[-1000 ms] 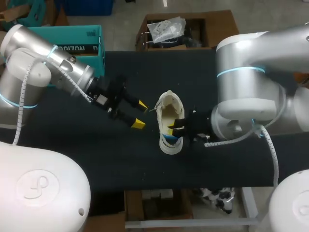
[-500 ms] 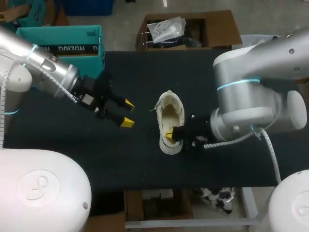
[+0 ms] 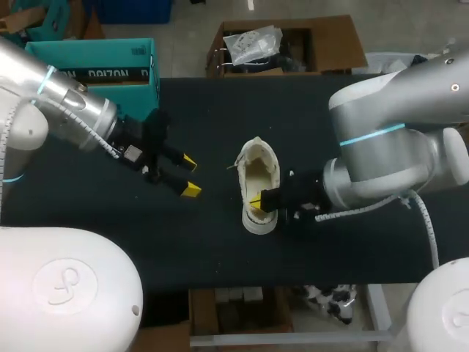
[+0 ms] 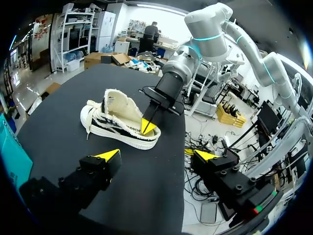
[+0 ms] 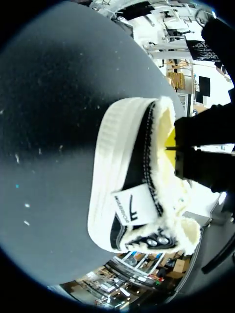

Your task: Open the shoe tongue, take the insole out of the shoe, put the insole back into the shoe, and pack the shoe into the shoebox

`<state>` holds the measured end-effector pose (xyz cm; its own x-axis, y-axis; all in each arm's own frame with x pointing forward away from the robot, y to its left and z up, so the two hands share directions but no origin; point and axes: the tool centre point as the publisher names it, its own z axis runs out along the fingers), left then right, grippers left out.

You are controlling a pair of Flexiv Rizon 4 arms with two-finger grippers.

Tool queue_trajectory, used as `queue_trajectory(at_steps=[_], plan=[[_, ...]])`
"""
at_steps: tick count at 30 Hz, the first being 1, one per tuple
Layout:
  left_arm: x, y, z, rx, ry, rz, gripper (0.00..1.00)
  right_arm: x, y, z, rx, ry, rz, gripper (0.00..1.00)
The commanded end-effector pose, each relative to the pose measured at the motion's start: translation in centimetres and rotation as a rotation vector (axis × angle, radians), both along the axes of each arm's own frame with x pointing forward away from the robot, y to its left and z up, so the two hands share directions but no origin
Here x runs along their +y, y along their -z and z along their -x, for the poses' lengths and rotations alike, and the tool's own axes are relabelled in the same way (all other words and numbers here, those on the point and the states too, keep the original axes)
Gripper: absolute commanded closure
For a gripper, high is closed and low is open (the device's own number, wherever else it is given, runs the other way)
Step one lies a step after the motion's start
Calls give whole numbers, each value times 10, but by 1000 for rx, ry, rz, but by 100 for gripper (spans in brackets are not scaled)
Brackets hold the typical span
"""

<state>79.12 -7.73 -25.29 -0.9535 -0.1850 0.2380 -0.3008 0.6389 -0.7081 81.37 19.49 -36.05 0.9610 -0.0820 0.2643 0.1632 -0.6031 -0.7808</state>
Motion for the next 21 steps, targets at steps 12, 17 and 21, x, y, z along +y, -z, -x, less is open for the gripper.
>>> queue_trajectory(at_steps=[12, 17, 21], plan=[[-5, -14, 3, -15, -45, -158, 0, -49, -65, -5, 123, -290, -94, 0], [-10, -13, 6, 22, -63, -131, 0, -49, -65, -5, 123, -290, -94, 0], [-31, 0, 8, 110, -238, -194, 0, -53, -71, -4, 98, -309, 0, 0]])
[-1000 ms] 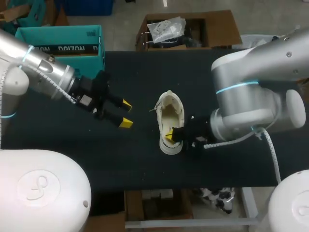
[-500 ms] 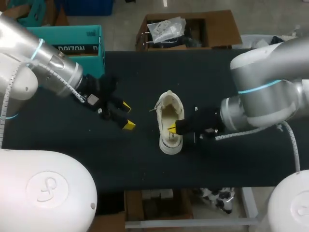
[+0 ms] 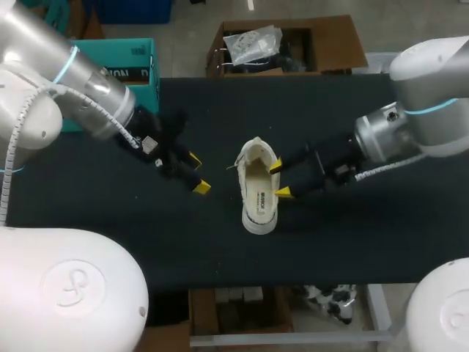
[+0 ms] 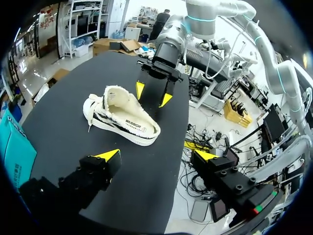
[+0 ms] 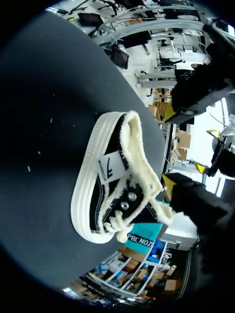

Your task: Open the shoe tongue, take the insole out of the shoe, put the insole back into the shoe, and pack the shoe into the shoebox

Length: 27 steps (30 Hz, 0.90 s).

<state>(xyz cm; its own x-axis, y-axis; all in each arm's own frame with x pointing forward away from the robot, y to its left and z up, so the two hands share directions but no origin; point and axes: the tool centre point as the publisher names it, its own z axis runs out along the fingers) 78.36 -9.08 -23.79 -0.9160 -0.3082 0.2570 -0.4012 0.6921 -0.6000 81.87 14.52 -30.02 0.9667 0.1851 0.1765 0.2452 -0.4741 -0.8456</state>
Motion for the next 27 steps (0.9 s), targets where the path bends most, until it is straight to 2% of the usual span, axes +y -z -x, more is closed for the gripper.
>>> queue_trajectory(at_steps=[1, 5, 6, 7, 8, 22, 24, 26, 27], plan=[[-21, 18, -2, 75, -201, -80, 0, -5, -13, 2, -26, -23, 111, 0], [-29, 34, -10, 176, -369, -123, 0, -17, -28, 10, -105, -81, 256, 0], [-31, 39, -15, 174, -458, -155, 0, -25, -34, 15, -140, -137, 279, 0], [-32, 43, -17, 147, -507, -201, 0, -32, -40, 19, -160, -210, 303, 0], [-32, 43, -17, 147, -507, -201, 0, -40, -46, 24, -189, -276, 302, 0], [-32, 43, -17, 147, -507, -201, 0, -40, -46, 24, -189, -276, 302, 0], [-39, 51, -26, 183, -593, -222, 0, -40, -46, 24, -189, -276, 302, 0], [-45, 58, -32, 225, -654, -250, 0, -52, -40, 21, -289, -378, 299, 0], [-47, 60, -35, 237, -683, -264, 0, -60, -39, 20, -271, -352, 308, 0]])
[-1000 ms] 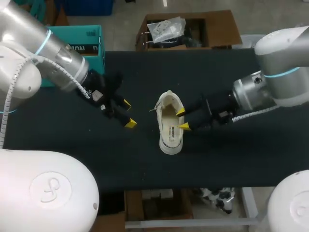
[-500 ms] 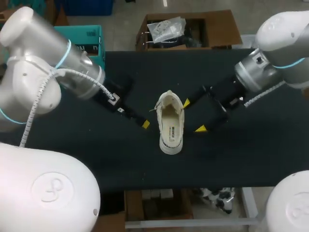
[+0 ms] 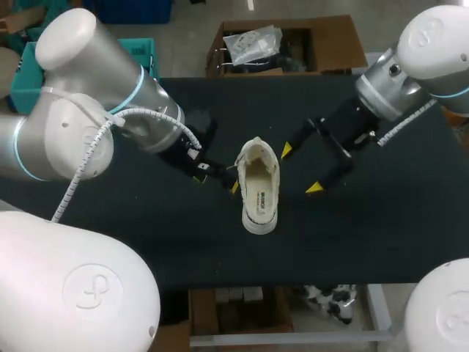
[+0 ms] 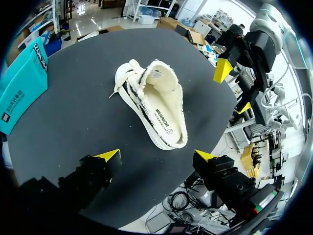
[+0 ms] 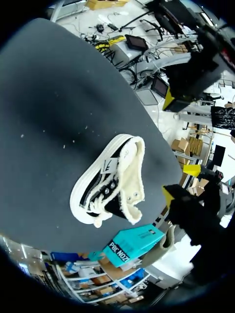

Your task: Open the shoe tongue, take the insole out of the shoe, put the insole back into the shoe, and pack the shoe into the shoebox

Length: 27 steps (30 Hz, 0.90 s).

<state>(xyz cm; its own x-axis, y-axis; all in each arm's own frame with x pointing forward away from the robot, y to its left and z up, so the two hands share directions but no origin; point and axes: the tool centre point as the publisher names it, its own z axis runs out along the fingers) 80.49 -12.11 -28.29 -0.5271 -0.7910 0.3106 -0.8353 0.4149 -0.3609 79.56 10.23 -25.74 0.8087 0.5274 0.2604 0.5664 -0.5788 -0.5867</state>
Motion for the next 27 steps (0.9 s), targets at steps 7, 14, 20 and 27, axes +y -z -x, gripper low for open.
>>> queue_trajectory(at_steps=[7, 14, 20, 27], plan=[[-27, 24, -30, 92, -205, -114, 0, -48, -3, -1, -312, -371, 145, 0], [-46, 32, -49, 105, -263, -161, 0, -69, -6, -6, -421, -557, 232, 0], [-53, 45, -63, 130, -309, -197, 13, -78, -5, -5, -512, -681, 296, 0], [-64, 55, -78, 162, -346, -217, 45, -94, 2, 3, -641, -798, 328, 0]])
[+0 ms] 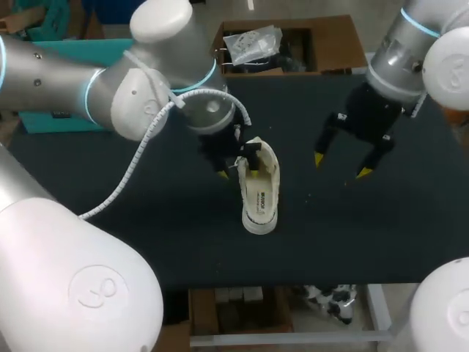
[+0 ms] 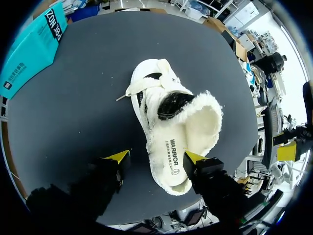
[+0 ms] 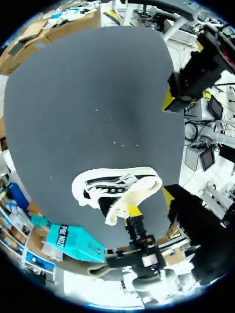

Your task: Open the shoe tongue, take the insole out of the shoe, put the insole back into the shoe, and pack the shoe into the shoebox

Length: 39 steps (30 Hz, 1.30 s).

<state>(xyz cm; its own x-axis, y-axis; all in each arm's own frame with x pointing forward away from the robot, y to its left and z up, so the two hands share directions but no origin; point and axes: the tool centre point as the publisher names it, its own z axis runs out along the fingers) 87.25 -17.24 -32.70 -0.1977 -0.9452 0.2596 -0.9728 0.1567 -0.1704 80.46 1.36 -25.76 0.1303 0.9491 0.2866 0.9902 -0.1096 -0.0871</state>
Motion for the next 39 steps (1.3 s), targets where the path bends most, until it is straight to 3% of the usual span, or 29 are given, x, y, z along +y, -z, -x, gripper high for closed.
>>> queue_trajectory(at_steps=[1, 2, 5, 6, 11, 16, 18, 23, 29, 34, 39], plan=[[-14, 12, -11, 11, -21, -92, 51, -5, 2, 12, -157, -129, 32, 0], [-14, 13, -11, 12, -21, -97, 55, -5, 2, 12, -157, -129, 32, 0], [-15, 15, -11, 18, -22, -96, 95, -5, 2, 12, -157, -129, 32, 0], [-14, 15, -10, 19, -24, -95, 100, -5, 2, 12, -157, -129, 32, 0], [-5, 13, -6, -9, -43, -87, 100, -5, 2, 12, -157, -129, 32, 0], [7, 2, 4, -67, 15, -58, 100, -5, 2, 12, -157, -129, 32, 0], [11, -5, 6, -101, 47, -37, 100, -5, -4, 10, -187, -241, 42, 0], [18, -22, 15, -192, 160, -24, 100, -10, -15, 4, -116, -511, 158, 0], [32, -45, 24, -295, 269, -7, 100, -23, -23, 4, -113, -661, 210, 0], [48, -72, 30, -386, 350, 21, 100, -30, -27, 3, -239, -839, 244, 0], [67, -99, 20, -469, 440, 1, 100, -45, -30, 6, -424, -991, 283, 0]])
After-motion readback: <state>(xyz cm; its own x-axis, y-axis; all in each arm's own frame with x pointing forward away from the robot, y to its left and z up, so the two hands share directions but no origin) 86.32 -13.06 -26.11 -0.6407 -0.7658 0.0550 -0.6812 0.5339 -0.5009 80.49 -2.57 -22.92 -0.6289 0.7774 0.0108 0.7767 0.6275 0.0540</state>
